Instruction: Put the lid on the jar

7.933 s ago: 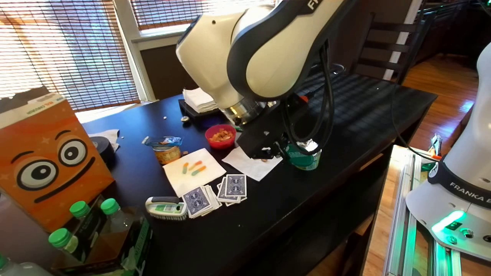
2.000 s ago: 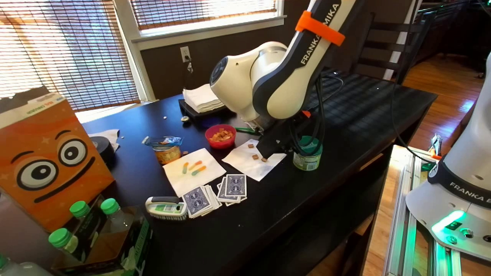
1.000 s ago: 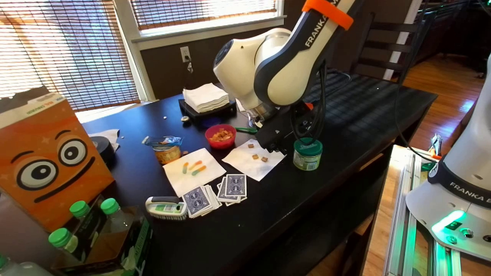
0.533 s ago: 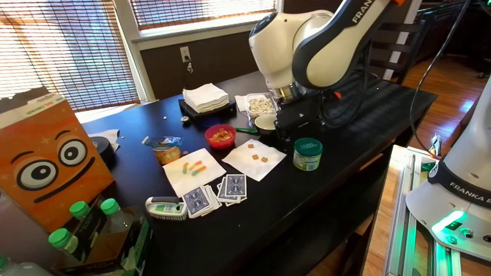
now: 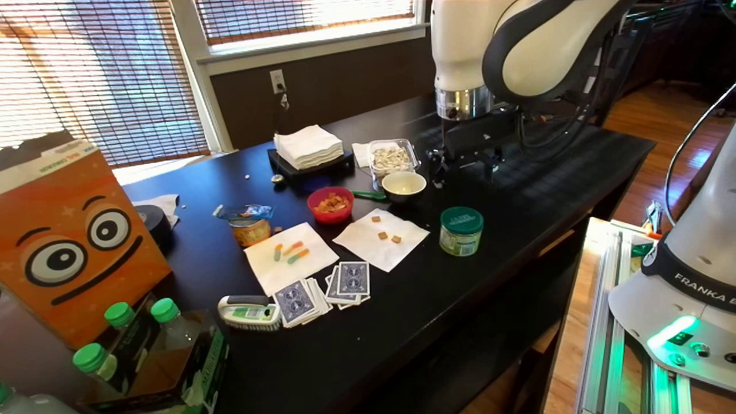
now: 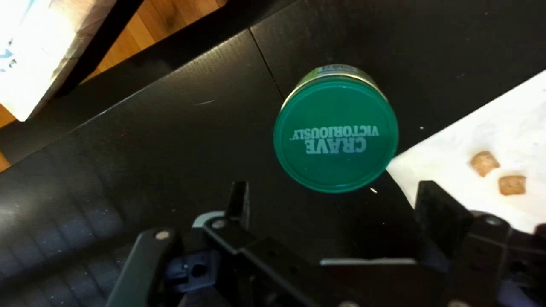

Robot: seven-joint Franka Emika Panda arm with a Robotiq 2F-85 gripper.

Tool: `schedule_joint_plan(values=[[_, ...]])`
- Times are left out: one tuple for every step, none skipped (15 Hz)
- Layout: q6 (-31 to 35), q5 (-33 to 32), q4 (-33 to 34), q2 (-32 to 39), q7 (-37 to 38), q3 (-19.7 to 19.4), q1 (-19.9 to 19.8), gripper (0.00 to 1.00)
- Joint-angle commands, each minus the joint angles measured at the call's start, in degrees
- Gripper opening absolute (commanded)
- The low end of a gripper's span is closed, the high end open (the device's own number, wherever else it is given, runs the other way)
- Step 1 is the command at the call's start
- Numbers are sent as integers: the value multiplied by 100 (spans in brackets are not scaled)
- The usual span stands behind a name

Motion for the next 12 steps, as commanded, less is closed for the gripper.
schedule_joint_plan(values=[[-29, 606, 35, -301, -899, -25, -140, 100], [-118, 703, 56, -353, -1039, -9, -174, 100], [-173, 783, 78, -394, -1189, 1, -203, 100], [-239, 831, 91, -451, -1302, 16, -238, 100], [-328, 903, 99, -522, -1443, 19, -253, 100], [-459, 926, 102, -582, -1620, 23, -270, 100], [-540, 951, 105, -644, -1834, 6, -284, 100], [-613, 939, 107, -715, -2007, 10, -306, 100], [-684, 972, 108, -791, -2280, -13, -304, 100], [-748, 1107, 85, -911, -2609, -69, -268, 100], [-796, 1166, 88, -1006, -2845, -73, -271, 100], [-886, 1252, 65, -1118, -3062, -78, -279, 100]])
